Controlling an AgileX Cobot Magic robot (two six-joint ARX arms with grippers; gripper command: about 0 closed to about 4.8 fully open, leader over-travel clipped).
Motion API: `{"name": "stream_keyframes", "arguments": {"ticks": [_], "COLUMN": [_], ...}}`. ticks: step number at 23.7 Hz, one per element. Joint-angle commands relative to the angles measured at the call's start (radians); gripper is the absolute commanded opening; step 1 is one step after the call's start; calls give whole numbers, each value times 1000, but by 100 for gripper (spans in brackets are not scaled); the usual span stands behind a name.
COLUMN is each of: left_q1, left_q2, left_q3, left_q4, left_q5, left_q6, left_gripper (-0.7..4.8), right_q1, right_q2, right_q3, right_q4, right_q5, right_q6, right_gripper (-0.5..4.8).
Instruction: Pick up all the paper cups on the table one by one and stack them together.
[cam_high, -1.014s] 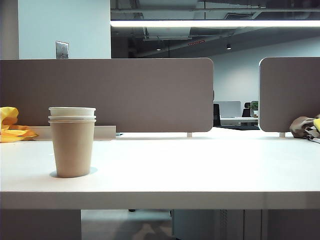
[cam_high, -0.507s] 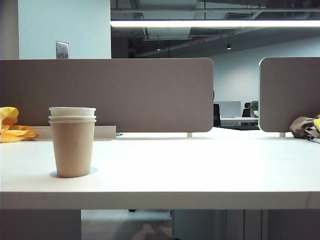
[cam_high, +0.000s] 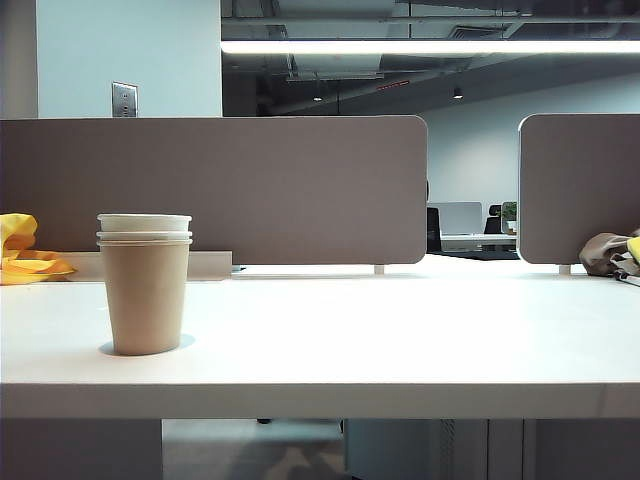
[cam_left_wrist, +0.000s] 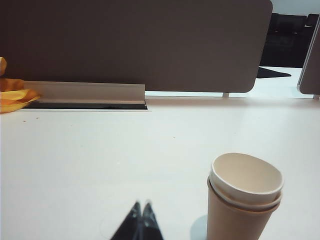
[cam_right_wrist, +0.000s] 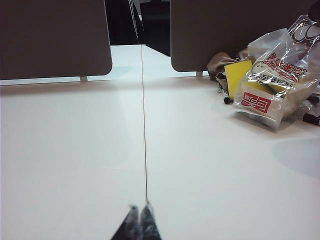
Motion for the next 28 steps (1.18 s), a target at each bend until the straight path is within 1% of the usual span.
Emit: {"name": "stream_keyframes", "arguments": {"ticks": [1, 9, 11, 13, 15, 17, 28], "left_q1": [1, 1, 1, 1, 1, 1, 1], "left_q2": [0, 0, 0, 0, 0, 0, 0], "left_q3": [4, 4, 4, 4, 4, 4, 4], "left_q4": [10, 0, -31, -43, -55, -57, -57], "left_q5": [3, -2, -72, -117, -153, -154, -154], "left_q6": [3, 3, 3, 3, 3, 3, 3], "left_gripper": [-5, -5, -5, -5, -5, -5, -5], "right_q1": [-1, -1, -1, 0, 0, 0, -1], "right_q2": [0, 0, 0, 0, 0, 0, 0], "right_q3": [-7, -7, -7, -7, -7, -7, -7], "right_q4": [11, 10, 10, 17, -7, -14, -13], "right_q5": [2, 2, 1, -4, -34, -72, -69], "right_q6": [2, 2, 2, -6, -6, -6, -6], "right_gripper": [14, 14, 14, 14, 13, 14, 14]}}
